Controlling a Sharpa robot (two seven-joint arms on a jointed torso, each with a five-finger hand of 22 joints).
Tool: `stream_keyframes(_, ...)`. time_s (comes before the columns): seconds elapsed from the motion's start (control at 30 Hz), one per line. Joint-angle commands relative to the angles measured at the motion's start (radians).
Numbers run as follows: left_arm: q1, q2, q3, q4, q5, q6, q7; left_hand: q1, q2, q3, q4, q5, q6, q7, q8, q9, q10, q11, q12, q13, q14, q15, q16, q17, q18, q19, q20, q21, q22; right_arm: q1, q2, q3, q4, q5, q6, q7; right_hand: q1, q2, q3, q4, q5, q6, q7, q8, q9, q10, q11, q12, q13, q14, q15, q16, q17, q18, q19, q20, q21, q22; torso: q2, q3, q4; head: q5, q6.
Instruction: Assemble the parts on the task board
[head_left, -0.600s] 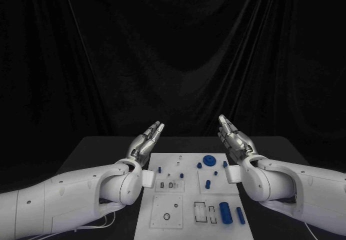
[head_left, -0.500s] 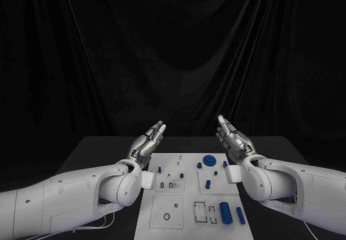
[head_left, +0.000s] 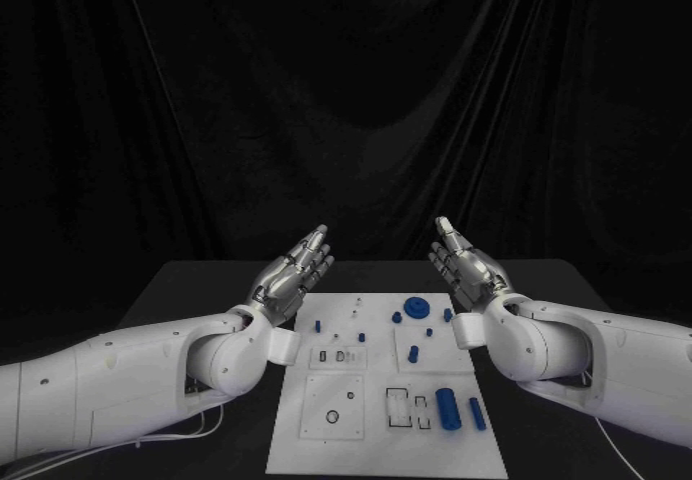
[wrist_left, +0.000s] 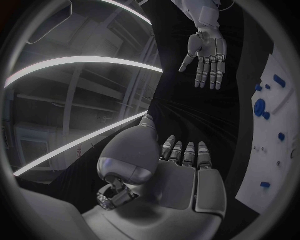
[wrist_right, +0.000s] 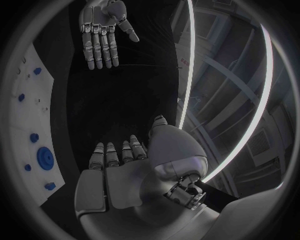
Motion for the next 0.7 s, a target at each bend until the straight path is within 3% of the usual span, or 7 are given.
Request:
stream_keyframes(0.03, 0.003, 0.0, 0.001, -0.004, 0.025, 0.087, 0.093, 0.011, -0.002, -0.006, -0.001, 0.006, 0.002, -0.011, 0.006, 0.001, 0.0, -0.013, -0.007, -0.001, 0.0, -0.065, -0.004, -0.001, 0.014, 0.002, 0.01, -0.006, -0.002, 0.002, -0.002, 0.001, -0.002, 0.014, 0.076, -0.007, 0.02, -0.004, 0.003, -0.011, -0.003, 0.009, 0.006, 0.006, 0.001, 0.001, 0.012, -0.004, -0.001, 0.0, -0.115, -0.004, -0.002, 0.014, 0.0, 0.016, -0.004, -0.001, 0.002, -0.0004, 0.0003, -0.006, -0.016)
stream_keyframes(0.3, 0.002, 0.005, 0.001, -0.023, 0.025, 0.107, 0.077, 0.016, 0.002, -0.006, 0.001, 0.0, 0.01, -0.012, 0.007, 0.002, 0.0, -0.016, -0.007, -0.001, 0.0, -0.057, -0.004, -0.001, 0.015, 0.002, 0.017, -0.006, -0.002, 0.002, -0.003, 0.001, -0.007, 0.014, 0.089, -0.026, 0.056, -0.022, 0.008, -0.046, 0.008, 0.056, 0.044, 0.014, 0.007, 0.023, 0.075, 0.014, 0.008, 0.0, -0.014, -0.004, -0.002, 0.014, 0.003, 0.096, -0.001, 0.001, 0.001, -0.0005, -0.0009, -0.006, -0.033)
stream_keyframes(0.4, 0.002, 0.007, 0.0, -0.032, 0.014, 0.121, 0.072, 0.023, 0.008, -0.002, 0.0, 0.008, 0.02, -0.005, 0.009, 0.003, 0.0, -0.01, -0.007, -0.001, 0.0, -0.048, -0.004, -0.001, 0.014, 0.002, 0.022, -0.006, -0.002, 0.002, -0.004, 0.001, -0.01, 0.012, 0.092, -0.028, 0.141, -0.064, 0.018, -0.141, 0.003, 0.087, 0.085, 0.019, 0.009, 0.029, 0.082, 0.023, 0.011, 0.0, 0.005, -0.004, -0.001, 0.015, 0.017, 0.123, 0.008, 0.008, 0.001, -0.0004, -0.0008, -0.007, -0.046)
stream_keyframes(0.5, 0.001, 0.005, 0.0, -0.041, -0.02, 0.135, 0.071, 0.095, 0.009, 0.031, 0.001, 0.129, 0.036, 0.006, 0.012, 0.005, 0.0, -0.002, -0.007, -0.001, 0.0, -0.016, -0.004, -0.001, 0.013, 0.002, 0.059, -0.006, -0.002, 0.002, -0.008, 0.001, -0.014, -0.009, 0.088, -0.031, 0.221, -0.101, 0.041, -0.187, 0.014, 0.091, 0.092, 0.017, 0.01, 0.041, 0.109, 0.048, 0.017, 0.015, 0.034, 0.004, 0.005, 0.015, 0.052, 0.164, 0.027, 0.019, 0.0, -0.0003, -0.0006, -0.008, -0.061)
stream_keyframes(0.57, 0.001, 0.0, 0.0, -0.048, -0.06, 0.142, 0.075, 0.159, 0.001, 0.043, 0.001, 0.208, 0.045, 0.011, 0.013, 0.006, 0.0, 0.003, -0.007, -0.001, 0.0, -0.008, -0.004, -0.001, 0.015, 0.002, 0.076, -0.006, -0.002, 0.004, -0.01, 0.001, -0.02, -0.038, 0.09, -0.039, 0.252, -0.122, 0.058, -0.195, 0.001, 0.118, 0.108, 0.023, 0.013, 0.053, 0.144, 0.08, 0.024, 0.072, 0.103, 0.033, 0.021, 0.017, 0.138, 0.217, 0.073, 0.042, 0.0, -0.0002, 0.0001, -0.007, -0.073)
stream_keyframes(0.6, 0.001, -0.003, 0.0, -0.05, -0.078, 0.143, 0.077, 0.184, -0.003, 0.048, 0.0, 0.242, 0.052, 0.013, 0.014, 0.007, 0.0, 0.006, -0.007, -0.001, 0.0, -0.004, -0.004, -0.001, 0.015, 0.002, 0.084, -0.006, -0.002, 0.005, -0.012, 0.001, -0.023, -0.054, 0.089, -0.042, 0.281, -0.136, 0.075, -0.194, 0.002, 0.165, 0.098, 0.044, 0.02, 0.075, 0.177, 0.124, 0.031, 0.181, 0.151, 0.087, 0.042, 0.012, 0.307, 0.251, 0.156, 0.079, 0.001, -0.0009, 0.0003, -0.005, -0.081)
stream_keyframes(0.7, 0.001, -0.016, 0.0, -0.056, -0.127, 0.144, 0.084, 0.238, -0.013, 0.058, -0.003, 0.304, 0.069, 0.021, 0.017, 0.008, 0.0, 0.018, -0.007, -0.001, 0.0, 0.01, -0.004, -0.001, 0.016, 0.002, 0.105, -0.006, -0.002, 0.014, -0.014, 0.001, -0.034, -0.121, 0.08, -0.056, 0.304, -0.145, 0.086, -0.193, 0.006, 0.201, 0.121, 0.07, 0.024, 0.115, 0.216, 0.192, 0.041, 0.339, 0.162, 0.157, 0.066, 0.016, 0.594, 0.261, 0.294, 0.133, 0.001, -0.001, 0.0002, 0.001, -0.101)
